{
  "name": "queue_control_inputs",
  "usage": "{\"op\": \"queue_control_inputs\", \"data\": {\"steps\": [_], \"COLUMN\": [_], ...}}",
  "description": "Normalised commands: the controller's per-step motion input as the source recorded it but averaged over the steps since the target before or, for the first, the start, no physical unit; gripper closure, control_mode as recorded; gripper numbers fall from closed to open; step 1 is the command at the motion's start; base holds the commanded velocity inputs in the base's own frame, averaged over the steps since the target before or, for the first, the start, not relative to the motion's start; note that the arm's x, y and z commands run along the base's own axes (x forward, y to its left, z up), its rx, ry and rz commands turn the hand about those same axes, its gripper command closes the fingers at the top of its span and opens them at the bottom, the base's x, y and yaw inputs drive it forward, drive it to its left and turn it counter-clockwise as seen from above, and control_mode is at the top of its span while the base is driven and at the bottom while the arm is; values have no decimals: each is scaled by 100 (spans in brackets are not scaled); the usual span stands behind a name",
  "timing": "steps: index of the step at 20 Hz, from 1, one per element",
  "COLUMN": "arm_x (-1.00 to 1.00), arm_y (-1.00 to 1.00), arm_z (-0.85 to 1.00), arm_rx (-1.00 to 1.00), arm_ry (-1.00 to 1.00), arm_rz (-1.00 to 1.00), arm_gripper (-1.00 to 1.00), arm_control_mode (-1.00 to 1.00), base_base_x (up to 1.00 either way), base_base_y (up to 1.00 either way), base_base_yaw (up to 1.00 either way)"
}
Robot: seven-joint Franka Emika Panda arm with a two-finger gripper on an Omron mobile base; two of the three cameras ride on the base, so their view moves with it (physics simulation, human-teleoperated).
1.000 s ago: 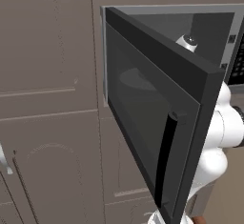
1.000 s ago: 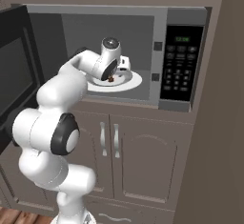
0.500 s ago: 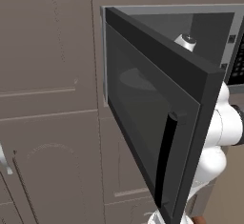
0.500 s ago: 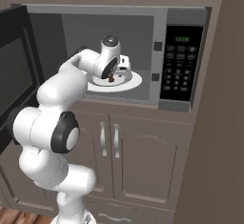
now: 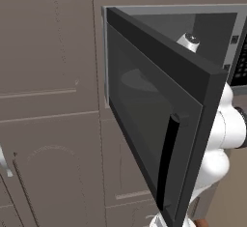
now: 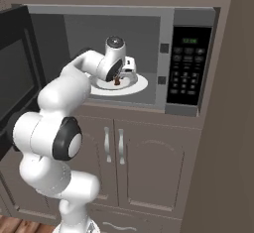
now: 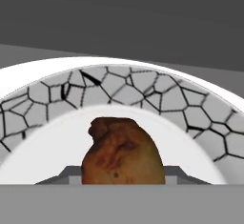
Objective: Pick the chicken drumstick from the microwave and place it on plate located on the counter.
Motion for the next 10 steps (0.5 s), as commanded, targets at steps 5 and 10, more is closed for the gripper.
{"op": "queue_control_inputs", "data": {"steps": [5, 10], "arm_x": [-93, -100], "arm_y": [6, 17], "arm_z": [11, 44], "arm_rx": [0, -3], "arm_ry": [-17, -9], "arm_rz": [-2, -6], "arm_gripper": [100, 100], "arm_control_mode": [-100, -100], "base_base_x": [0, 0], "base_base_y": [0, 0], "base_base_yaw": [0, 0]}}
